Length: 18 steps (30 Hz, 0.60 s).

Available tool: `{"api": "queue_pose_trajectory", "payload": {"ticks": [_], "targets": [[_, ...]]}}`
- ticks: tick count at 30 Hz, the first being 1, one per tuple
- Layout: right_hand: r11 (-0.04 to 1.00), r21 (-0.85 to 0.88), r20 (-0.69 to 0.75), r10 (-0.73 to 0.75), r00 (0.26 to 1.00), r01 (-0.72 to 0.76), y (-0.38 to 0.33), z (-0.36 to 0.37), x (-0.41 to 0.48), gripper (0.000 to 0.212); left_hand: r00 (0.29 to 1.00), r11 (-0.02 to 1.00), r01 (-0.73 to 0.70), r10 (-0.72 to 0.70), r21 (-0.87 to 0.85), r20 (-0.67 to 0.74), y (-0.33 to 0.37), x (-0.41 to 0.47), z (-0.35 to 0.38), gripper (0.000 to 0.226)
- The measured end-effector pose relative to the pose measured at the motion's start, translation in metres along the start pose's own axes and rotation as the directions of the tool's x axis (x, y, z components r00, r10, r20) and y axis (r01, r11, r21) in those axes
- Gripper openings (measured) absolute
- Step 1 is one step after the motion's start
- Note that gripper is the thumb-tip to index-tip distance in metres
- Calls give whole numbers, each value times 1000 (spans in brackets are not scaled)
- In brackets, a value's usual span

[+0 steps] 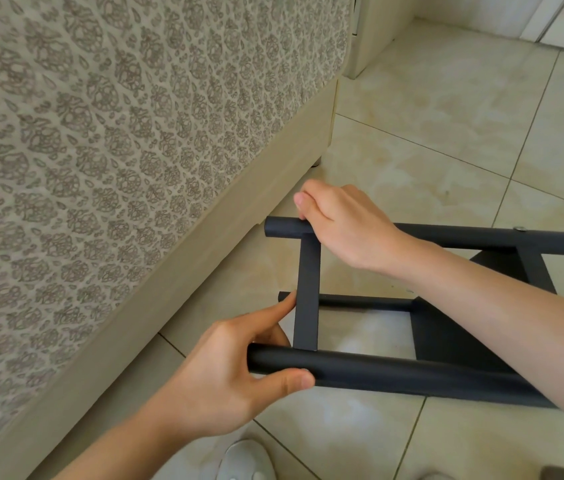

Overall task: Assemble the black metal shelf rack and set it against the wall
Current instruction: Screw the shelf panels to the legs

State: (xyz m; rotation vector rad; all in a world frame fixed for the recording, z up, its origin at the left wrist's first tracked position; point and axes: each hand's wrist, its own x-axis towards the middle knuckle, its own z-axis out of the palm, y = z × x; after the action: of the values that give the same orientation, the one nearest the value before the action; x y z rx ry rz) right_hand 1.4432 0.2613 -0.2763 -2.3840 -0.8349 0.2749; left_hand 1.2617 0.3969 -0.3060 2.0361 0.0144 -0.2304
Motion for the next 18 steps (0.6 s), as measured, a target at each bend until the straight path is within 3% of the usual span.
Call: {"api": "queue_pose_trajectory", "payload": {"ticks": [5, 9, 12, 18], "targets": [[1000, -3, 1, -9, 1000, 9, -2, 1, -1, 40, 999, 999, -19, 20, 34, -38, -4, -4, 3, 75], [1000, -12, -1, -20, 1000, 20, -1, 1, -2, 38, 989, 983, -122, 132, 134, -64, -2, -3, -1, 95], [999, -21, -6, -30, 1000, 30, 0, 1, -1, 37, 960, 910, -258, 280, 324, -22, 3, 1, -3, 84], [996, -56, -13, -71, 997, 70, 3, 5, 0, 34, 909, 763, -398, 402, 509, 109, 1, 8, -9, 58]]}}
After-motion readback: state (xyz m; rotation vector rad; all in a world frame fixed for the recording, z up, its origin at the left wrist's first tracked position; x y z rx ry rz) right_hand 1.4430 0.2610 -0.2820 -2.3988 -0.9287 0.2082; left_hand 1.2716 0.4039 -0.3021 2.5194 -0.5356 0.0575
